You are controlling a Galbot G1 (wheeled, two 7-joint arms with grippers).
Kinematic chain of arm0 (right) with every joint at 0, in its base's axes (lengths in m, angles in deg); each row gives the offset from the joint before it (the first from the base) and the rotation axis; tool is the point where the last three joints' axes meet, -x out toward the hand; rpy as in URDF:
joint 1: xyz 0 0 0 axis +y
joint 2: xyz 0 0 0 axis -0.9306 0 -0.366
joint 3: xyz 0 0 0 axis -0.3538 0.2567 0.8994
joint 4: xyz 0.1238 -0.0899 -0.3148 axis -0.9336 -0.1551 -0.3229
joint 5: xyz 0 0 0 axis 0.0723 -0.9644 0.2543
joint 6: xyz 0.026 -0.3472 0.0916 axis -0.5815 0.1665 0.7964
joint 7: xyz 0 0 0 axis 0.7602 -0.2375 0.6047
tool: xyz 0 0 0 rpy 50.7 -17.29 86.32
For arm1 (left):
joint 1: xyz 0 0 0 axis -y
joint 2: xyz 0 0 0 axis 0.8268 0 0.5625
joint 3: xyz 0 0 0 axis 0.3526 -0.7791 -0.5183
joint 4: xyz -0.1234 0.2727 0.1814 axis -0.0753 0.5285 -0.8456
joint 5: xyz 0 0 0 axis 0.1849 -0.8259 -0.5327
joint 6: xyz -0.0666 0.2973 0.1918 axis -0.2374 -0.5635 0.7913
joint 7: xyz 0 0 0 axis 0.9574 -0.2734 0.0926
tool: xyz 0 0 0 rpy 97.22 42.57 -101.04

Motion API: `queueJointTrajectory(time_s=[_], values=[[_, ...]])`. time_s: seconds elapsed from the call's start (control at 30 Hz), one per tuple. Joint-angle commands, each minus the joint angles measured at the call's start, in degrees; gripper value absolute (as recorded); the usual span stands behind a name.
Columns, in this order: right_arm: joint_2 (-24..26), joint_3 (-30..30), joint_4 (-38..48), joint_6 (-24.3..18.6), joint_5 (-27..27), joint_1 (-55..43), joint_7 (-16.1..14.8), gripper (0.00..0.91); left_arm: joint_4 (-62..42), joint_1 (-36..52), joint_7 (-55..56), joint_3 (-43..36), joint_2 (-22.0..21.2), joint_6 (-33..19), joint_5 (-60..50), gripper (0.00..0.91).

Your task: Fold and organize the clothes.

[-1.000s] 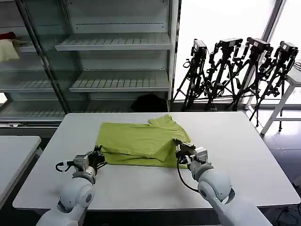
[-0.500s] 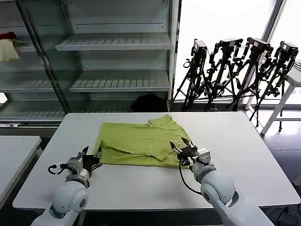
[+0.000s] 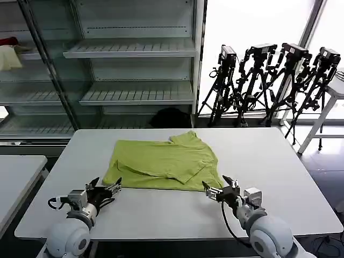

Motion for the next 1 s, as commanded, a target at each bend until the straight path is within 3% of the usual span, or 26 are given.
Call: queueJointTrajectory(time_s=[0.03, 0.13, 0.23, 0.4, 0.53, 0.67, 0.7, 0.77, 0.93, 1.0], values=[[0.6, -2.7, -0.8, 0.0, 2.1, 4.7, 0.0, 0.907, -2.4, -1.1, -2.2, 1.3, 0.4, 0.0, 1.2, 0.907], [0.2, -3.4, 0.7, 0.0, 2.2, 4.2, -0.1, 0.907, -3.6, -0.2, -2.4, 1.1, 0.2, -0.1, 1.2, 0.907], [0.3, -3.8, 1.1, -0.5, 2.6, 3.9, -0.3, 0.796, -4.4, 0.6, -2.7, 1.1, 0.1, -0.1, 1.2, 0.907], [0.1, -3.9, 1.3, -1.3, 2.8, 3.5, -0.9, 0.766, -6.3, 1.7, -2.8, 1.5, 0.1, -0.1, 2.0, 0.907], [-0.1, -3.3, 1.5, -1.4, 2.3, 3.0, -1.3, 0.625, -7.3, 2.2, -2.8, 1.7, 0.1, -0.1, 2.2, 0.897], [-0.3, -2.6, 1.2, -1.4, 1.9, 2.5, -1.6, 0.615, -8.4, 2.6, -3.1, 1.8, 0.0, -0.1, 2.3, 0.766], [-0.3, -2.5, 1.2, -1.3, 1.9, 2.5, -1.6, 0.615, -8.4, 2.6, -3.1, 1.8, 0.0, -0.1, 2.3, 0.665], [-0.4, -2.3, 1.3, -1.3, 1.7, 2.3, -1.6, 0.574, -8.4, 2.5, -3.2, 1.8, -0.2, -0.1, 2.3, 0.574], [-0.5, -1.9, 1.6, -1.3, 1.5, 2.3, -1.7, 0.514, -8.1, 2.4, -3.3, 1.7, -0.3, -0.3, 2.2, 0.443], [-0.6, -1.9, 1.6, -1.3, 1.4, 2.4, -1.7, 0.514, -8.0, 2.4, -3.4, 1.7, -0.3, -0.3, 2.2, 0.312]])
